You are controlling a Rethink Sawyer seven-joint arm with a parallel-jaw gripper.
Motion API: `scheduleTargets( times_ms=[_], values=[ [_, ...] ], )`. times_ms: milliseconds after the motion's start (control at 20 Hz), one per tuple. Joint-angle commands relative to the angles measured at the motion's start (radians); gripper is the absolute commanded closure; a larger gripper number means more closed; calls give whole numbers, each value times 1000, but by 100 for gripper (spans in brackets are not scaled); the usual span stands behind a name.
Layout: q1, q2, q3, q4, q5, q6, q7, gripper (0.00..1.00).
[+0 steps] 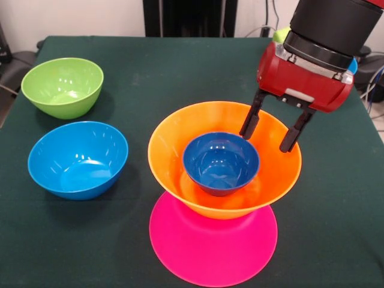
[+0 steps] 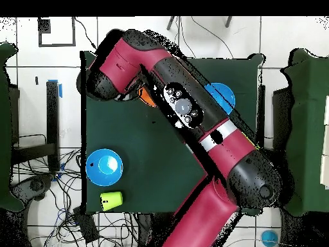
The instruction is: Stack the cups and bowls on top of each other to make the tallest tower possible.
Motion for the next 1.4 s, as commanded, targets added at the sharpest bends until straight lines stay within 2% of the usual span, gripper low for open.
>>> scheduleTargets(
  times_ms=[50,400,550,700,900,1400],
  values=[
    [31,26,-78,-42,-57,26,20,0],
    [14,34,-69,-68,-39,31,38,0],
    [-33,50,-5,-111,82,93,-17,0],
    [-103,55,21,-206,178,151,-27,0],
    [-196,73,1,-311,226,140,-18,0],
    [-315,87,-72,-412,208,66,22,0]
  ],
)
